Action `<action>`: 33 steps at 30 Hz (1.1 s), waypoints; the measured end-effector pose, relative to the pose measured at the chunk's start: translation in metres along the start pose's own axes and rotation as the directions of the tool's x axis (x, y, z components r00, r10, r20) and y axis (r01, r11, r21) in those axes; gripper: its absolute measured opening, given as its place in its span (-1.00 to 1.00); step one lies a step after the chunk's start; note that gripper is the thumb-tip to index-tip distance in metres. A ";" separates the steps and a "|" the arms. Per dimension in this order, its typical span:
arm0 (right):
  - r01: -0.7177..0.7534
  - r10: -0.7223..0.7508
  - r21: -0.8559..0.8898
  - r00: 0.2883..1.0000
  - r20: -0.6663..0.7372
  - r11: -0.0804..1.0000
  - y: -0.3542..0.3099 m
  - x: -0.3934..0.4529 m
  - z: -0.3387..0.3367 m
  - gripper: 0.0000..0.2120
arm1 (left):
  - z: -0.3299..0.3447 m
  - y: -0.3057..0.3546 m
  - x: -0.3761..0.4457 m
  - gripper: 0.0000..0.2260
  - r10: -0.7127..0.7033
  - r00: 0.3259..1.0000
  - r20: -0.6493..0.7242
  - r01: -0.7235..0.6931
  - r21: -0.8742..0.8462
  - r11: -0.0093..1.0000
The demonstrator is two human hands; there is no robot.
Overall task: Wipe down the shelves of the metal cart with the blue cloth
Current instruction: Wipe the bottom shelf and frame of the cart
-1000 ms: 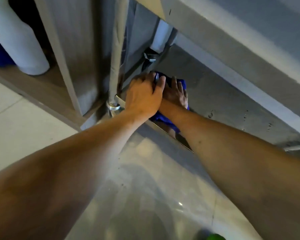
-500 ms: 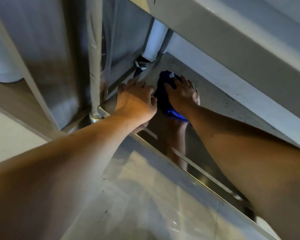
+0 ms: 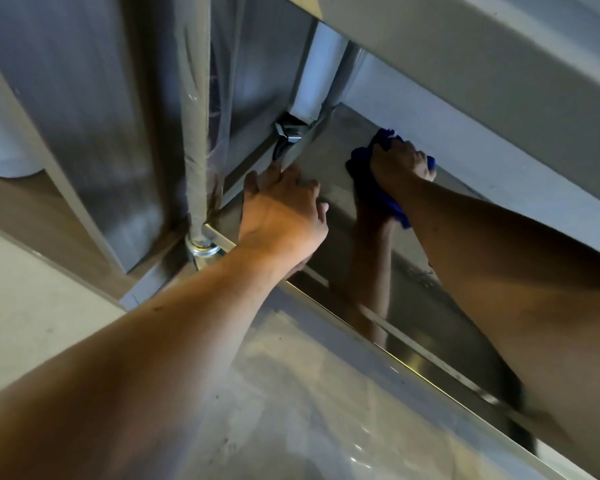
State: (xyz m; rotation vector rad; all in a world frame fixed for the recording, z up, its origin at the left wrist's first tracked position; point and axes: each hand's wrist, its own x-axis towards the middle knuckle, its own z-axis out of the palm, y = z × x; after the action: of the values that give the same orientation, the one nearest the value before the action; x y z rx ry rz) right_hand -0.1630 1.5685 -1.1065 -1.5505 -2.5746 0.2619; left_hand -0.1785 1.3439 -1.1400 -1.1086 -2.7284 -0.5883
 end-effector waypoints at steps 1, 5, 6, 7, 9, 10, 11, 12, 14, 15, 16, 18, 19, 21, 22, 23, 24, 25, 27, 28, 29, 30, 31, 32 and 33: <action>0.053 -0.053 -0.015 0.999 0.011 0.998 0.001 -0.004 0.001 -0.49 | -0.001 0.001 -0.001 -0.65 0.000 1.000 0.007 0.000 0.007 1.000; 0.219 -0.218 -0.040 0.976 0.017 0.975 0.008 -0.037 0.007 -0.45 | -0.007 0.004 0.004 -0.68 -0.006 0.997 0.081 0.006 -0.004 1.000; 0.241 -0.240 -0.037 0.970 0.023 0.970 0.009 -0.049 0.008 -0.45 | -0.009 0.005 0.006 -0.68 -0.013 0.994 0.111 0.012 0.009 1.000; 0.262 -0.261 -0.034 0.965 0.028 0.964 0.011 -0.061 0.008 -0.45 | -0.010 0.007 0.008 -0.68 -0.025 0.989 0.146 0.021 0.027 0.999; 0.315 -0.315 -0.040 0.949 0.020 0.948 0.019 -0.092 0.007 -0.46 | -0.014 0.013 0.013 -0.67 -0.060 0.977 0.205 0.055 0.031 0.998; 0.351 -0.351 -0.037 0.936 0.012 0.936 0.023 -0.111 0.007 -0.46 | -0.015 0.016 0.014 -0.66 -0.081 0.972 0.222 0.080 0.014 0.997; 0.387 -0.387 -0.023 0.922 0.007 0.922 0.028 -0.131 0.006 -0.46 | -0.017 0.018 0.014 -0.64 -0.104 0.966 0.235 0.109 -0.009 0.994; 0.419 -0.419 -0.005 0.908 0.013 0.908 0.032 -0.151 0.004 -0.45 | -0.018 0.020 0.015 -0.63 -0.127 0.961 0.245 0.139 -0.033 0.990; 0.464 -0.464 0.004 0.884 0.051 0.886 0.044 -0.187 0.001 -0.39 | -0.018 0.021 0.015 -0.62 -0.164 0.954 0.251 0.185 -0.063 0.981; 0.485 -0.483 -0.006 0.872 0.078 0.875 0.050 -0.202 -0.002 -0.35 | -0.017 0.022 0.013 -0.62 -0.165 0.955 0.248 0.182 -0.046 0.982; 0.503 -0.499 -0.012 0.861 0.100 0.864 0.056 -0.215 -0.004 -0.34 | -0.016 0.022 0.010 -0.62 -0.155 0.958 0.241 0.164 -0.018 0.986; 0.524 -0.520 -0.014 0.848 0.105 0.852 0.064 -0.228 -0.007 -0.37 | -0.015 0.023 0.006 -0.61 -0.141 0.965 0.223 0.150 -0.025 0.988; 0.522 -0.518 -0.018 0.850 0.098 0.853 0.066 -0.230 -0.008 -0.40 | -0.016 0.025 0.003 -0.62 -0.148 0.965 0.217 0.162 -0.052 0.985; 0.490 -0.488 -0.022 0.870 0.075 0.871 0.064 -0.223 -0.008 -0.43 | -0.018 0.029 0.002 -0.64 -0.138 0.967 0.212 0.165 -0.115 0.979; 0.463 -0.461 -0.020 0.885 0.065 0.886 0.063 -0.218 -0.008 -0.43 | -0.020 0.031 0.001 -0.64 -0.113 0.970 0.213 0.145 -0.143 0.979; 0.431 -0.429 -0.017 0.901 0.063 0.902 0.063 -0.214 -0.008 -0.43 | -0.023 0.036 0.000 -0.64 -0.081 0.974 0.213 0.118 -0.167 0.979; 0.394 -0.393 -0.012 0.917 0.065 0.919 0.066 -0.209 -0.009 -0.43 | -0.026 0.041 -0.003 -0.64 -0.052 0.977 0.208 0.092 -0.186 0.978; 0.357 -0.356 -0.009 0.932 0.066 0.934 0.071 -0.203 -0.011 -0.43 | -0.029 0.047 -0.007 -0.63 -0.024 0.980 0.200 0.065 -0.197 0.978; 0.273 -0.272 -0.021 0.960 0.063 0.962 0.086 -0.189 -0.015 -0.43 | -0.032 0.061 -0.017 -0.61 0.048 0.981 0.191 -0.008 -0.204 0.979; 0.235 -0.233 -0.032 0.971 0.056 0.972 0.095 -0.181 -0.017 -0.43 | -0.031 0.067 -0.022 -0.60 0.093 0.979 0.181 -0.055 -0.201 0.978; 0.206 -0.204 -0.043 0.978 0.043 0.978 0.103 -0.172 -0.019 -0.43 | -0.029 0.072 -0.026 -0.60 0.131 0.977 0.167 -0.097 -0.197 0.976; 0.187 -0.186 -0.052 0.982 0.027 0.981 0.112 -0.163 -0.020 -0.43 | -0.026 0.076 -0.030 -0.59 0.155 0.976 0.154 -0.124 -0.193 0.973; 0.175 -0.175 -0.059 0.985 0.011 0.983 0.120 -0.152 -0.021 -0.43 | -0.024 0.078 -0.032 -0.59 0.169 0.975 0.147 -0.140 -0.187 0.972; 0.163 -0.164 -0.065 0.986 -0.003 0.984 0.128 -0.141 -0.021 -0.43 | -0.022 0.080 -0.033 -0.59 0.182 0.972 0.147 -0.156 -0.171 0.973; 0.150 -0.151 -0.070 0.988 -0.012 0.986 0.135 -0.129 -0.021 -0.43 | -0.019 0.082 -0.035 -0.59 0.202 0.967 0.153 -0.181 -0.144 0.973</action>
State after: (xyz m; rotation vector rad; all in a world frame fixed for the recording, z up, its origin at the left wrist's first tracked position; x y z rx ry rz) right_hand 0.0175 1.5179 -1.1168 -1.3630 -2.6970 0.1448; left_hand -0.0966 1.3671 -1.1078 -1.4976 -2.7053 -0.6795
